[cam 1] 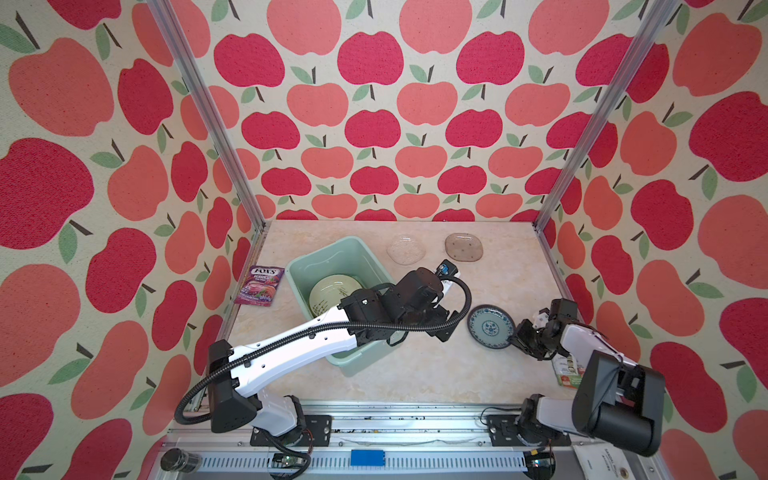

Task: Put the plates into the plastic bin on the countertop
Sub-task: 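Grasp the blue-and-white plate's rim with the right gripper and tilt it up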

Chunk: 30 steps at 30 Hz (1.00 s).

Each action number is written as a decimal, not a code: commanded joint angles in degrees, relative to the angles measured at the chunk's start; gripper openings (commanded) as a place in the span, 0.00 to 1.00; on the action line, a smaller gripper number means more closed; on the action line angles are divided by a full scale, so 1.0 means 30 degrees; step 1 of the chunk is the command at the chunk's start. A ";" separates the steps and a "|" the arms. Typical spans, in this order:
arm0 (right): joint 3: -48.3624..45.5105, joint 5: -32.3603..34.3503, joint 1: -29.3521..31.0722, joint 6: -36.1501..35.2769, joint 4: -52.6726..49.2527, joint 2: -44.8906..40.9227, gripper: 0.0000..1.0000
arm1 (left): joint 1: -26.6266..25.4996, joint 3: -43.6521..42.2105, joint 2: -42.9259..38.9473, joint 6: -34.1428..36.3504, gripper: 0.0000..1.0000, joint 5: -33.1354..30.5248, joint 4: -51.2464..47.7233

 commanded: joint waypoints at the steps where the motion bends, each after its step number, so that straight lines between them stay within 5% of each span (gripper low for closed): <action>1: -0.0181 0.0881 -0.0039 -0.0129 -0.0065 0.0468 0.02 | 0.0211 0.0633 0.0675 -0.0198 0.99 0.0501 0.0345; 30: 0.5182 -0.4947 0.2010 0.3198 -0.0768 -0.4750 0.00 | 0.3657 0.3663 0.4241 -0.6236 0.99 0.5322 0.0128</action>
